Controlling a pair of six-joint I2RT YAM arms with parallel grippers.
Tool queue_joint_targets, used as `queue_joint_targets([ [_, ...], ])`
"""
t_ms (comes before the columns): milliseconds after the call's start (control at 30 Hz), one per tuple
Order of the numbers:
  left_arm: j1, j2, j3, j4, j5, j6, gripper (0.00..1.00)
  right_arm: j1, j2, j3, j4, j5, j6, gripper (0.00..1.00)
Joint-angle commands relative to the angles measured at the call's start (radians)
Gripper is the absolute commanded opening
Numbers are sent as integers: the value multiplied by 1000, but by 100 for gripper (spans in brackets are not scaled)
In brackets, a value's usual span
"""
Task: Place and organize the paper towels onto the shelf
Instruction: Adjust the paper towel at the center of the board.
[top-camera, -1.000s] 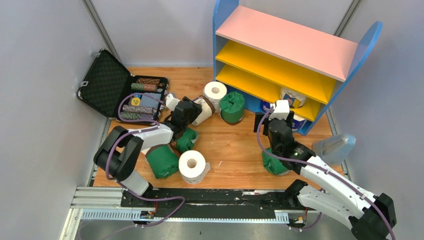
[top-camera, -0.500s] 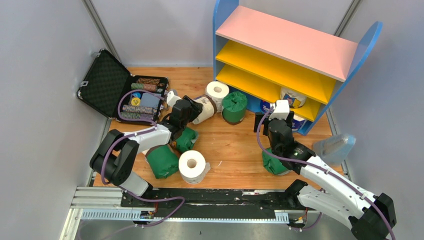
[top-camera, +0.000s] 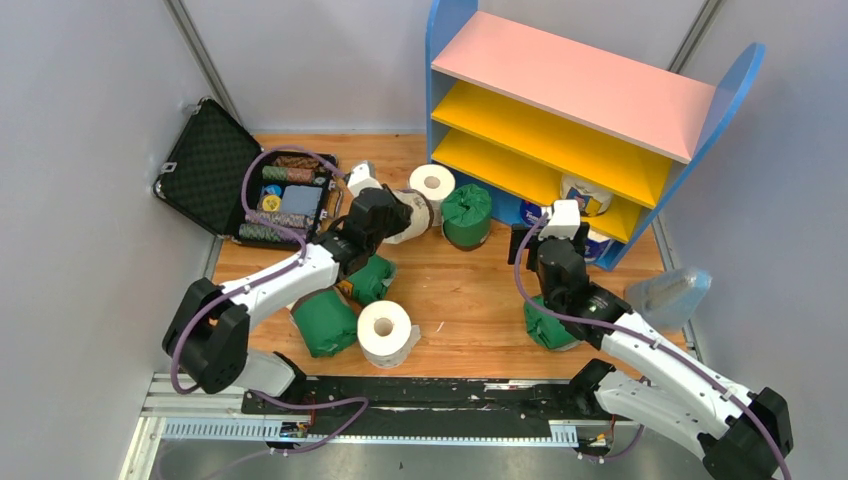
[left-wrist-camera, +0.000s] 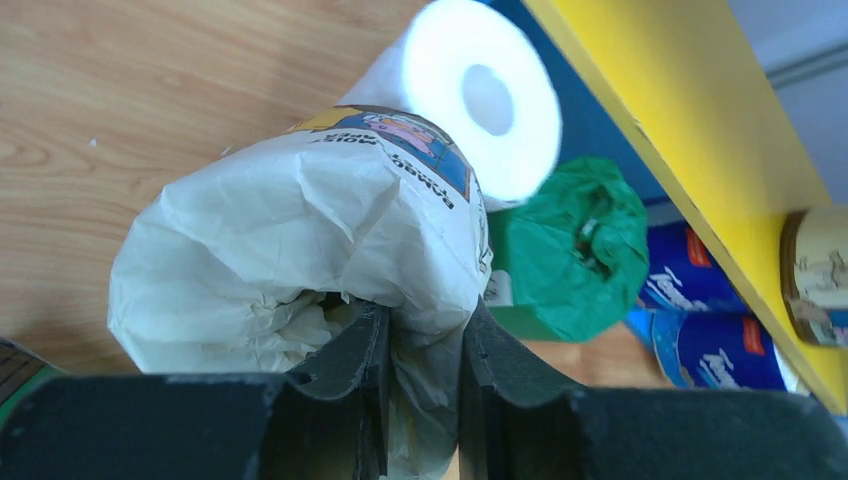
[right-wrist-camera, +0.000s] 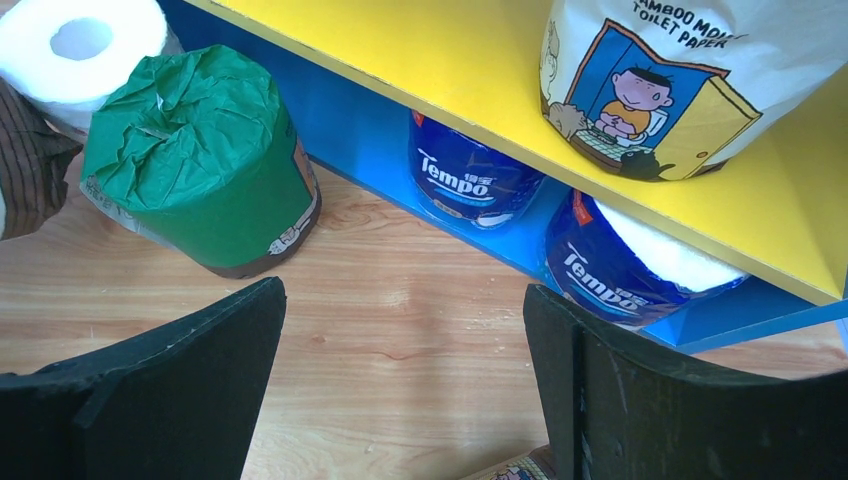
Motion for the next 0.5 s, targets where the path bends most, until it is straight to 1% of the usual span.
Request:
queue_joint_targets([
  [0,-57,-73,162,-194,-33,201,14,2,-33,15,25,13,10,91],
  [33,-78,-72,207,-230,-32,216,14,2,-41,13,25,13,12,91],
  [67,-89,-66,230,-305,-29,244,14,2,-48,11,26,14,14,91],
  [100,-115,-57,278,-338,-17,260,14,2,-56,9,27,17,16,91],
  [133,-130,-52,300,-405,-14,292,14,2,-66,6,30,20,18,91],
  [167,-159,-38,345,-440,-9,307,15,2,-77,1,34,27,20,91],
  [200,-186,-30,386,-510,-4,331,15,2,-89,-5,38,34,25,91],
  [267,-222,-5,444,-608,7,348,16,2,-118,-17,44,53,34,91],
  [333,-249,18,479,-681,29,350,17,2,-156,-31,52,71,41,91],
  [467,-297,64,514,-751,105,370,23,2,-241,-68,86,75,44,91],
])
